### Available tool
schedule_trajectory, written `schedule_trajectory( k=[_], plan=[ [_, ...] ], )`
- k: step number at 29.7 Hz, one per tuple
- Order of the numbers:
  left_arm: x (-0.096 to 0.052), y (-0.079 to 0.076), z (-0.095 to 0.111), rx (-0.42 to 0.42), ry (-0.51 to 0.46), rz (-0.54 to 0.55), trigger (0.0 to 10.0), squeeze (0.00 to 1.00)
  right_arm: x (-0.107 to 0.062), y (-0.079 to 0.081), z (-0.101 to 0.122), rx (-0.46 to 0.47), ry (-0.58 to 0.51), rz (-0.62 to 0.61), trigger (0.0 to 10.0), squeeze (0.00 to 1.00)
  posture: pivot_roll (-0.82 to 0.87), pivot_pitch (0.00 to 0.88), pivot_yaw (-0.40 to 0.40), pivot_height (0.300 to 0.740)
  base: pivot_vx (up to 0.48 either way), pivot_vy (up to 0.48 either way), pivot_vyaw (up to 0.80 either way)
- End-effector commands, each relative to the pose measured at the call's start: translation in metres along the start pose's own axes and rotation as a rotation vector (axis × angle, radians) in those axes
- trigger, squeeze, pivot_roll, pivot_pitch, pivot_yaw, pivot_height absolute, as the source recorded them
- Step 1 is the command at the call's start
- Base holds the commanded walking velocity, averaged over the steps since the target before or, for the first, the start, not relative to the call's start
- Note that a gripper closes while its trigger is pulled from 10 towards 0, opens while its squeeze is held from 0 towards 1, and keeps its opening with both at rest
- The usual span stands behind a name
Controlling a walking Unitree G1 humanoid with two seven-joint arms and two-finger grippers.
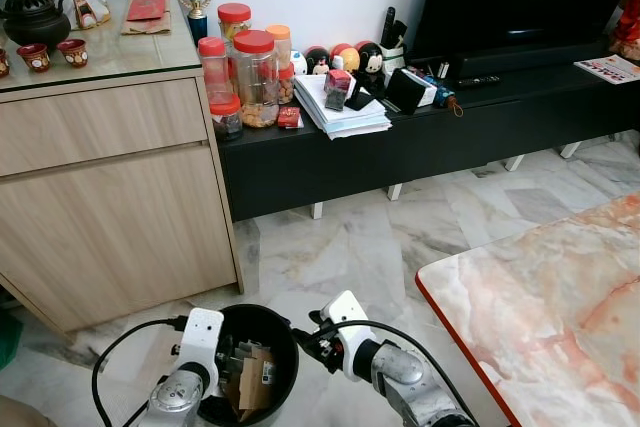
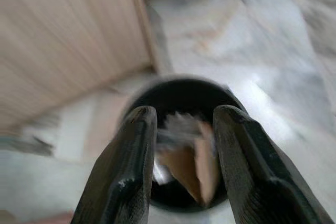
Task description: Picking trash to rubbish bin
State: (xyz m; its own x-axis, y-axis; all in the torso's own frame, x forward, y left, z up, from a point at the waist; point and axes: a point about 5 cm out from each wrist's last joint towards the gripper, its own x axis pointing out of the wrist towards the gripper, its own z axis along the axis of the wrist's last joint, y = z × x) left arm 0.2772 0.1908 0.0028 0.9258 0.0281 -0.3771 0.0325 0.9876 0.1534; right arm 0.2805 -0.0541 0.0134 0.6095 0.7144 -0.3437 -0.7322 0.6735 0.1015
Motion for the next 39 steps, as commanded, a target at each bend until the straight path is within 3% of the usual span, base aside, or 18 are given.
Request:
schedule_trajectory(
  k=[1,5,12,17,19,26,39],
  plan=[
    [-0.003,0.01,0.01,0.013,-0.083,0.121,10.0,0.0,0.001,-0.001,0.011,0.001,-0.068,-0.012,10.0,0.0,0.02,0.107,-0.084,0.74,0.0,0.0,0.0],
    [-0.013,0.023,0.022,0.019,-0.199,0.277,10.0,0.0,0.002,-0.006,0.023,0.013,-0.15,-0.051,10.0,0.0,0.02,0.106,-0.083,0.74,0.0,0.0,0.0],
    [-0.02,0.026,0.049,0.102,-0.365,0.317,10.0,0.0,0.002,-0.018,0.051,0.016,-0.291,-0.163,10.0,0.0,0.02,0.104,-0.086,0.74,0.0,0.0,0.0],
    [-0.017,0.022,0.074,0.146,-0.454,0.336,10.0,0.0,-0.01,-0.05,0.07,0.047,-0.384,-0.43,10.0,0.0,0.02,0.093,-0.083,0.74,0.0,0.0,0.0],
    [-0.017,0.022,0.074,0.146,-0.454,0.336,10.0,0.0,-0.01,-0.05,0.07,0.047,-0.384,-0.43,10.0,0.0,0.02,0.093,-0.083,0.74,0.0,0.0,0.0],
    [-0.013,0.015,0.09,0.132,-0.509,0.337,10.0,0.0,-0.025,-0.071,0.074,0.029,-0.414,-0.623,10.0,0.0,0.01,0.076,-0.07,0.74,0.0,0.0,0.0],
    [-0.009,0.005,0.087,0.128,-0.492,0.305,10.0,0.0,-0.017,-0.059,0.071,0.056,-0.427,-0.594,10.0,0.0,0.0,0.049,-0.054,0.74,0.0,0.0,0.0]
  ],
)
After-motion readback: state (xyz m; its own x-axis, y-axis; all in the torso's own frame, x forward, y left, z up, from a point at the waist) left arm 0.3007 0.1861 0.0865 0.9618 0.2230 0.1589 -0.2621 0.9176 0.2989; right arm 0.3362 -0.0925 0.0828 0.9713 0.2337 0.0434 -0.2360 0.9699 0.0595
